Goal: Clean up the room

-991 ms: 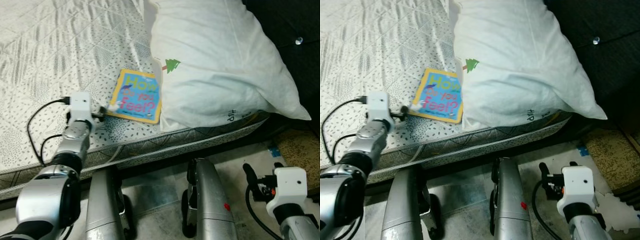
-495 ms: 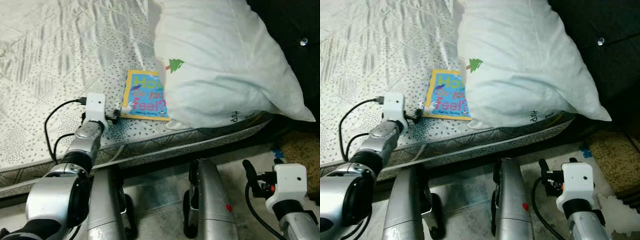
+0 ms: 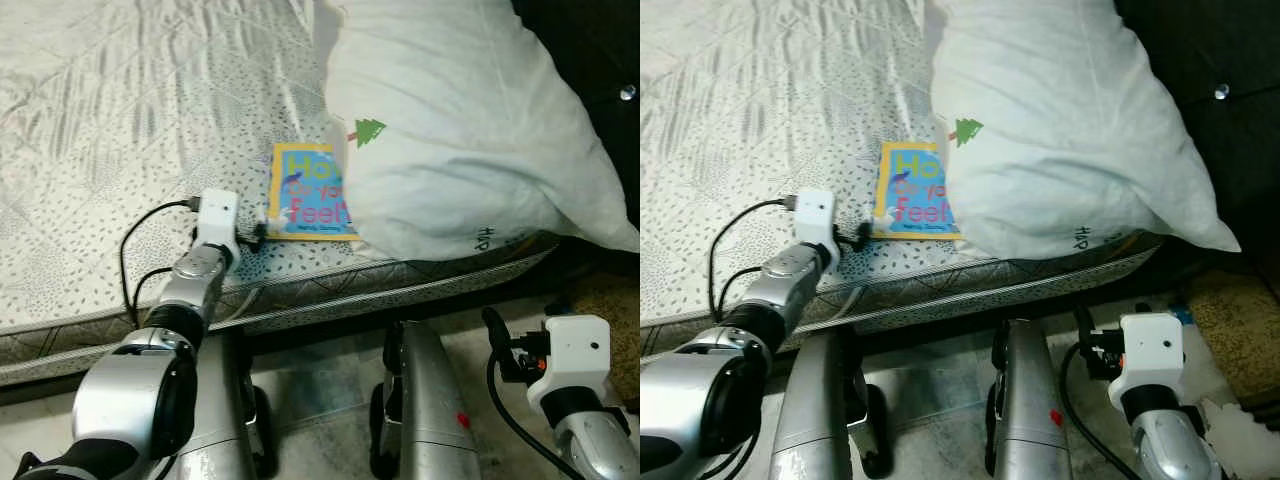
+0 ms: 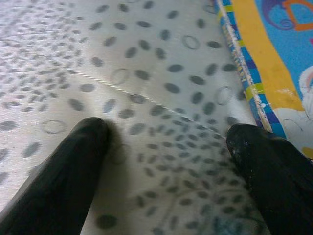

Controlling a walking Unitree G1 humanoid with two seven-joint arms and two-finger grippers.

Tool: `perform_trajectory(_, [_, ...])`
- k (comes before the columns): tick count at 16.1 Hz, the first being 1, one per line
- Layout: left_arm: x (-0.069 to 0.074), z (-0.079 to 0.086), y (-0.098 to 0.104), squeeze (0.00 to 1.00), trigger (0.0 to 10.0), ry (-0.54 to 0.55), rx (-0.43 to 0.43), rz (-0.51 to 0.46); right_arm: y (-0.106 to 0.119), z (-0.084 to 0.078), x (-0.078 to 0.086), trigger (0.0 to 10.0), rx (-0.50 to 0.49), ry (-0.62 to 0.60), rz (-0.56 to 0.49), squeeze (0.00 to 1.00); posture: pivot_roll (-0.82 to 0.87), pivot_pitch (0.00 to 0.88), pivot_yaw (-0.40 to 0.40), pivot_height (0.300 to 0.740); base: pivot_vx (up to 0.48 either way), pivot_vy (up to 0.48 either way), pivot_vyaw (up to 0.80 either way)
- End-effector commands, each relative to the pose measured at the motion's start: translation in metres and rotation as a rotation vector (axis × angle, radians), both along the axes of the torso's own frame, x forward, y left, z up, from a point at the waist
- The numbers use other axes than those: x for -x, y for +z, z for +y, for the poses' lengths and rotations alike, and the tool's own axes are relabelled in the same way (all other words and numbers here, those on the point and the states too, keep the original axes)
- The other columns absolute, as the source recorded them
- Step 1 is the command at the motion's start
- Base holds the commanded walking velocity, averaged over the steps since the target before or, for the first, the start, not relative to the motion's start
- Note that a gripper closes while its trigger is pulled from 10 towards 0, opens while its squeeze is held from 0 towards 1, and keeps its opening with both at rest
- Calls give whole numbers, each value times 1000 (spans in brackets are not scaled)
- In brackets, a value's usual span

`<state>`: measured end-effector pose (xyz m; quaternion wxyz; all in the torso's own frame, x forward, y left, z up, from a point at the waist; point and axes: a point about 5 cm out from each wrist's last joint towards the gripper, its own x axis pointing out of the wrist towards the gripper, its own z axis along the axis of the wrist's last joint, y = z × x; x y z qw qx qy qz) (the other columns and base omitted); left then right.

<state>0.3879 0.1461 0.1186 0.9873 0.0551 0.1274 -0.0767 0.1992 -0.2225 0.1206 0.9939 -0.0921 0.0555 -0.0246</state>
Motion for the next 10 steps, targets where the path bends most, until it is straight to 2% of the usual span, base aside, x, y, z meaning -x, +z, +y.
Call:
perform_trajectory(1, [12,-29,-23,0,10000,-127,-9,99,-8,-2,3,10000,0,-17,36,0,-174,299,38,530,0,0,0])
perform_trajectory(10, [19,-74,-25,0,10000,-278,-12,108,-8,1,-3,10000,-5,-7,23,0,-169,288,37,530,0,0,0])
